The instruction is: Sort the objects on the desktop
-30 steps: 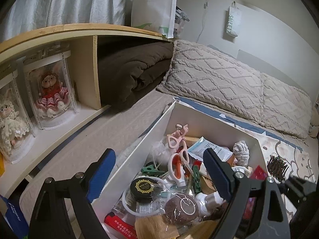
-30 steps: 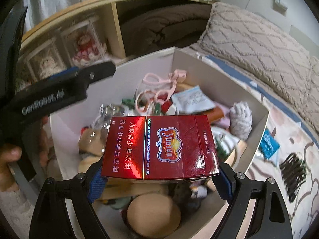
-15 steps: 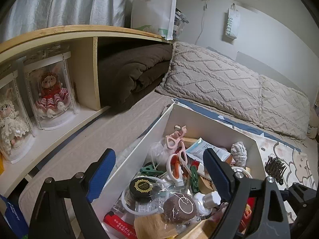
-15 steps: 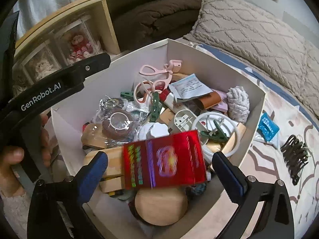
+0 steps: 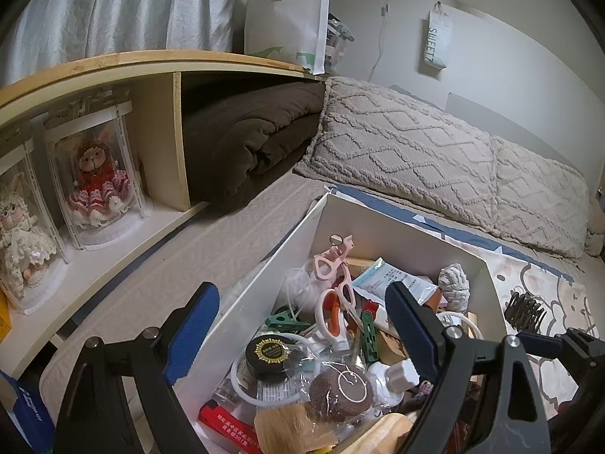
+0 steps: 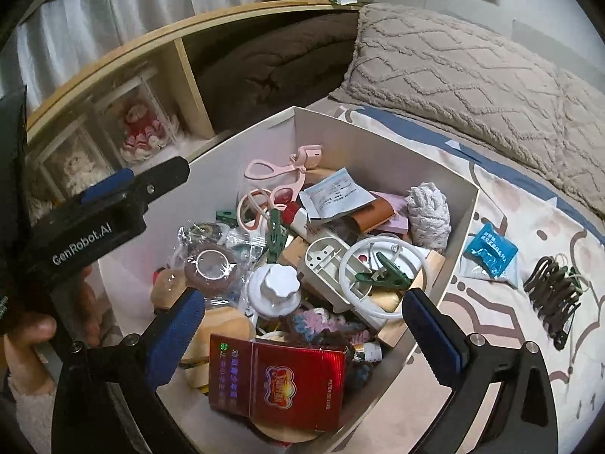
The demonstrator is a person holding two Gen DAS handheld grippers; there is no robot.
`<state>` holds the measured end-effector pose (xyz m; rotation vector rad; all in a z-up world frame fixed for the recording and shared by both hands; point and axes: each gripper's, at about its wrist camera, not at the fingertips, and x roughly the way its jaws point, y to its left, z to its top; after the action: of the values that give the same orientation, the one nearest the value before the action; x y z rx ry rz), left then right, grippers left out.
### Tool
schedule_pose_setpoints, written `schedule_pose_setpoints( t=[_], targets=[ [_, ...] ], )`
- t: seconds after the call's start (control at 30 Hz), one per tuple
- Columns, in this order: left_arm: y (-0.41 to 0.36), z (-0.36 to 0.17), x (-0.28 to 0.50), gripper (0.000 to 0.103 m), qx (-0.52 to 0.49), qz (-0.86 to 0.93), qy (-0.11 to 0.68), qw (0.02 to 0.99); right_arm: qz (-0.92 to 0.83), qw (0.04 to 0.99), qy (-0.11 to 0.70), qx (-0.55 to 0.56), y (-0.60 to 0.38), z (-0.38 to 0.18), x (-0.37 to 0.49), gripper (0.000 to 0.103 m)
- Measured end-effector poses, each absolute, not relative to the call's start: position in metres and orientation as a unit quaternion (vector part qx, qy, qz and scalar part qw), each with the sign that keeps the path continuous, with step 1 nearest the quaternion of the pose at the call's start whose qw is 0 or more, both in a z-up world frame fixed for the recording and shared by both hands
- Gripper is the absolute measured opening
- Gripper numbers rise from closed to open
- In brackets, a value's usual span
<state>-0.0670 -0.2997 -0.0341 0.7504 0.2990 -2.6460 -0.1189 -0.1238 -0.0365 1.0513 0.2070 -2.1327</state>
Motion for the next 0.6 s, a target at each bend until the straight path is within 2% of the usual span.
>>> schedule_pose_setpoints(
  t=[0.17,0.6],
  targets=[
    [-0.299,-0.033,-0.067,0.090,0.265,-0.940,0.105,0.187,-0.811,0.400,0.053,0.423,-0.126,-0.038,-0.119,0.103],
    [-0.297,-0.032,-0.066,0.090,0.263,-0.941,0.104,0.186,-0.757,0.415,0.040,0.503,-0.141,-0.059,-0.107,0.103]
  ],
)
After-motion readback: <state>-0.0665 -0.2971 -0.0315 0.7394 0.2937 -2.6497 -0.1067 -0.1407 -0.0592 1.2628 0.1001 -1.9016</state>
